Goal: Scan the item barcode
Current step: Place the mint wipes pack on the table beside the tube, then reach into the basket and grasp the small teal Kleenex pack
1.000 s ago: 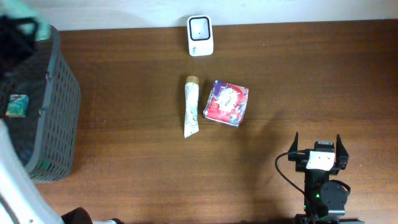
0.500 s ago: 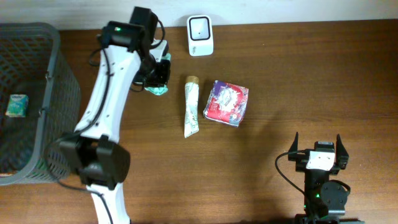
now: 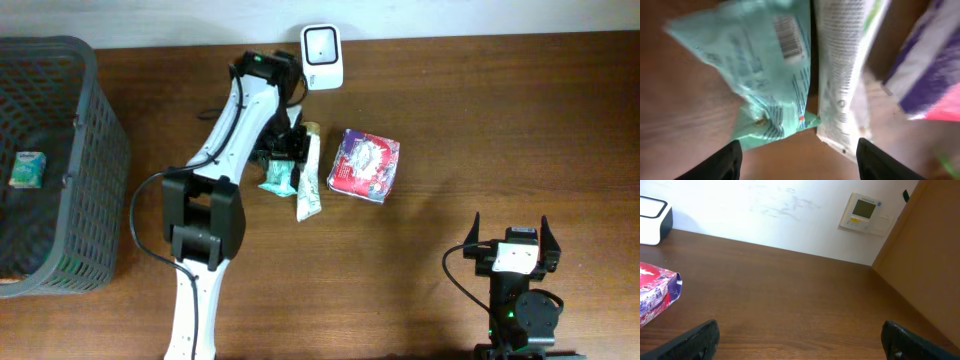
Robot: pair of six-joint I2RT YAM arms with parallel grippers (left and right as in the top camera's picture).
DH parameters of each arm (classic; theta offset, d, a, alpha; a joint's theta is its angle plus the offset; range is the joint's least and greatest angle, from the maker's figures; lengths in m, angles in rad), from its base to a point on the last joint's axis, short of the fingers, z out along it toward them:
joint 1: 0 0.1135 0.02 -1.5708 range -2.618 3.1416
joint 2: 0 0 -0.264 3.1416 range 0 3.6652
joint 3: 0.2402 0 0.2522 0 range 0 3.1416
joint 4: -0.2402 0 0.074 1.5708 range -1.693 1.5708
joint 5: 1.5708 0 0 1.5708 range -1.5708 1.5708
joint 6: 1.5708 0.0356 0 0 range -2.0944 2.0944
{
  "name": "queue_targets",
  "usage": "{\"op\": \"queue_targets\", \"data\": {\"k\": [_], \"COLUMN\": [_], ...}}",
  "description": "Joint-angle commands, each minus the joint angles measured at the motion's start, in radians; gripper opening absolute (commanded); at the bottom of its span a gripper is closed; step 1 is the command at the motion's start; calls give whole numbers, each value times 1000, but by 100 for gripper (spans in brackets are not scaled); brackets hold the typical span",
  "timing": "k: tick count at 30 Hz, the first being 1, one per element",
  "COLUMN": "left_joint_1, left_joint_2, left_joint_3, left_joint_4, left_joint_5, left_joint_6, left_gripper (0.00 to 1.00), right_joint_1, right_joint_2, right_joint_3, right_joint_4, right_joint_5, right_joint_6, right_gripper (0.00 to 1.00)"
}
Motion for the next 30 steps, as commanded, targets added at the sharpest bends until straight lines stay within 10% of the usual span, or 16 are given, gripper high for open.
{"op": "queue_targets", "data": {"k": [1, 3, 14, 22, 30], "left_joint_1": [56, 82, 476, 858, 887], "left_joint_2": [-13, -65, -403, -402, -401], "left_joint_3": [382, 552, 614, 329, -35], "left_joint_4": [-130, -130, -130, -39, 275], "left_joint_5": [20, 47, -158, -158, -347], "left_joint_6": [4, 3, 40, 40, 198], "left_gripper": [77, 98, 99, 99, 100], "right_joint_1": [2, 2, 2, 2, 2], "right_joint_2": [-5, -5, -5, -5, -5], "right_joint_3": [-9, -9, -9, -9, -9], "right_joint_4": [-2, -2, -2, -2, -2], "right_joint_5": [12, 12, 12, 12, 12], "right_joint_6": [0, 0, 0, 0, 0], "right_gripper": [99, 98, 99, 98, 98]}}
